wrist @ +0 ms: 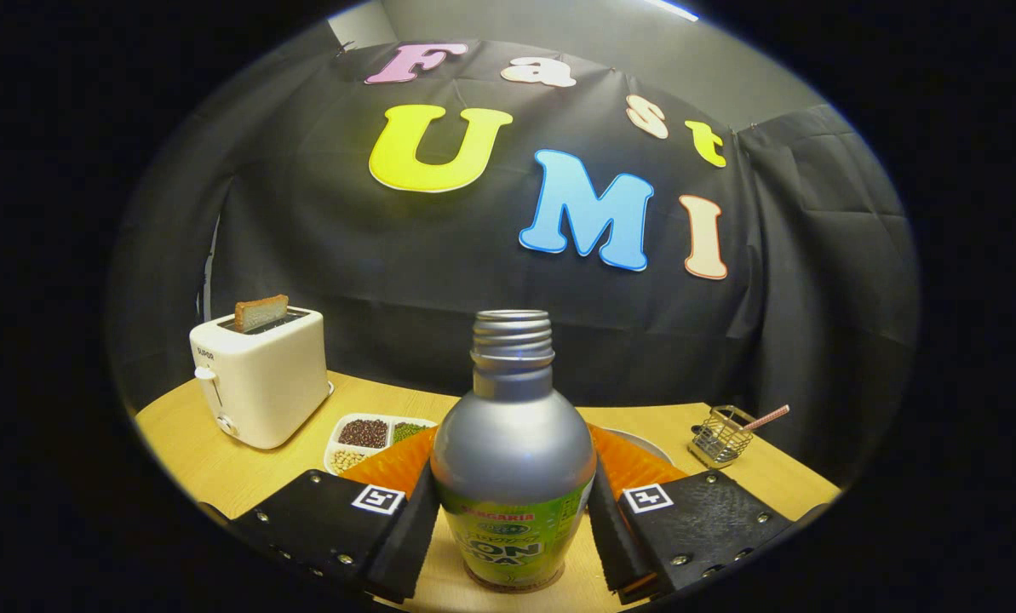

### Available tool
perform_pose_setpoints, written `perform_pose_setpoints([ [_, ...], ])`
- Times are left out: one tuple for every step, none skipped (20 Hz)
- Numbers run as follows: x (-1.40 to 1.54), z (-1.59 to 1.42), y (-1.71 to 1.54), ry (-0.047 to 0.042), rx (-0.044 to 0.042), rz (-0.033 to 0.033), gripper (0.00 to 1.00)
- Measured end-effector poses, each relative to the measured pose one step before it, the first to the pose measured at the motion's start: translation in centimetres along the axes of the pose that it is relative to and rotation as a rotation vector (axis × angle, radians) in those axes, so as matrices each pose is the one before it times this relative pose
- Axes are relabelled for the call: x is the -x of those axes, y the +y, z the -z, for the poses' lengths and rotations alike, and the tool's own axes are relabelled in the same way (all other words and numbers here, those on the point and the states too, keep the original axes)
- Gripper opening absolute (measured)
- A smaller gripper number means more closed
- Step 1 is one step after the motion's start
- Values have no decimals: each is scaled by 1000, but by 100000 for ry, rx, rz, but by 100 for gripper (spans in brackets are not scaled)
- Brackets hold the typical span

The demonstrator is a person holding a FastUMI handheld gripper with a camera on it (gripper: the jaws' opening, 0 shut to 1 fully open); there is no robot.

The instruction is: Take the bottle from table, then pour the juice into the cup, finally place the bottle on the coaster

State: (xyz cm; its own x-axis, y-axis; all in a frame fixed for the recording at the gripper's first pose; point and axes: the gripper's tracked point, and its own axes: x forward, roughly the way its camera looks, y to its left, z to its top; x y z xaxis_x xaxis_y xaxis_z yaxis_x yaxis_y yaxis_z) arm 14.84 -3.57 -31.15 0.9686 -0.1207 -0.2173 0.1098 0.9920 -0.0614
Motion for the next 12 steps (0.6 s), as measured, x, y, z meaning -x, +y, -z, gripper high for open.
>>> perform_pose_setpoints([
  [-384, 788, -171, 1095, -788, 371, 79],
  [-241, 640, -286, 952, -581, 763, 78],
  [-232, 396, -306, 487, -634, 721, 78],
  [-178, 394, -139, 165, -846, 379, 78],
  [-230, 320, -129, 221, -831, 194, 78],
  [-237, 335, -165, -54, -821, 63, 78],
  [-297, 179, -123, -350, -940, 190, 78],
  [-156, 200, 25, -362, -981, -18, 78],
  [-267, 181, 117, -273, -700, -685, 78],
  [-115, 284, 191, -47, -689, -738, 78],
  [-100, 235, 290, -208, -152, -829, 78],
  [-156, 330, 84, 235, 832, 12, 78],
])
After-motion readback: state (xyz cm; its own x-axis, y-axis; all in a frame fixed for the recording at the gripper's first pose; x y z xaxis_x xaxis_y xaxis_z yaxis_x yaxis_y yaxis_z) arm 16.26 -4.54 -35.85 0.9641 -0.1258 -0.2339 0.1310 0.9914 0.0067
